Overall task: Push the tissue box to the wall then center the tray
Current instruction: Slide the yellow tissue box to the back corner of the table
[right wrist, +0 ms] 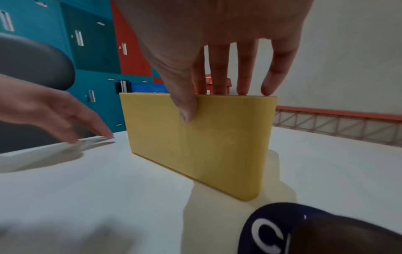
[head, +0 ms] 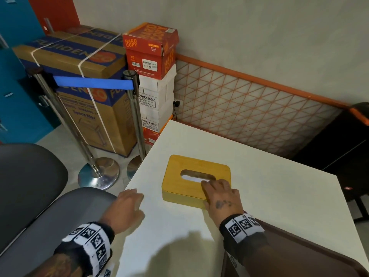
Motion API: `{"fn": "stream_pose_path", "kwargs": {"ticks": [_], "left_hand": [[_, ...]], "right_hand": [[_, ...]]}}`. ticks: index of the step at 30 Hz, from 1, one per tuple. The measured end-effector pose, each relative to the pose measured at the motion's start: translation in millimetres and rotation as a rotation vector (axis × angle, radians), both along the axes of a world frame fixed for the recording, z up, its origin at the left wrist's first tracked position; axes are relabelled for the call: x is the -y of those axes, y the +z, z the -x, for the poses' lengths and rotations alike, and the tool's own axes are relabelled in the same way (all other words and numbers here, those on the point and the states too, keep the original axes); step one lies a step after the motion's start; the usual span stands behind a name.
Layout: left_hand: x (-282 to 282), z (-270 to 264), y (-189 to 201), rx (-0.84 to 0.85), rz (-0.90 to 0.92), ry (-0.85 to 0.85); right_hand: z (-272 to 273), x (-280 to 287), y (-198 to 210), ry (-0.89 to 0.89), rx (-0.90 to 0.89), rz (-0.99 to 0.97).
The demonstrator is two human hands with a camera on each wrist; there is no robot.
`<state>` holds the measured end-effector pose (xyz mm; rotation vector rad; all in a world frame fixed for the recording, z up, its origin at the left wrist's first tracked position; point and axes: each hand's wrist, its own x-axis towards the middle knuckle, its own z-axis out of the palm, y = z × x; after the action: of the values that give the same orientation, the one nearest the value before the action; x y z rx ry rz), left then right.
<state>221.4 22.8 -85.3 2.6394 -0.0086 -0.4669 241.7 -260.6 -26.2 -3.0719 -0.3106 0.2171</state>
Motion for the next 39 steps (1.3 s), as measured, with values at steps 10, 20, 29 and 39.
{"fn": "stream_pose_path", "kwargs": {"ticks": [10, 20, 29, 39], "left_hand": [[-18.0, 59.4, -33.9, 0.087, -0.158, -0.121], [-25.9, 73.4, -46.5, 0.217, 0.069, -0.094], [-26.4, 71.4, -49.6, 0.176, 0.082, -0.077], [-30.2, 66.8, -53.9, 0.201, 0.085, -0.136]], "right_hand": [[-97.3, -5.6, 2.3, -0.072, 0.003, -0.008], [-163.5, -14.0, -11.1, -0.170, 0.078, 0.010], [-180.7, -9.9, -24.6, -0.185, 0.116, -0.019], [-185.8, -20.0, -26.3, -0.209, 0.107, -0.059]]}}
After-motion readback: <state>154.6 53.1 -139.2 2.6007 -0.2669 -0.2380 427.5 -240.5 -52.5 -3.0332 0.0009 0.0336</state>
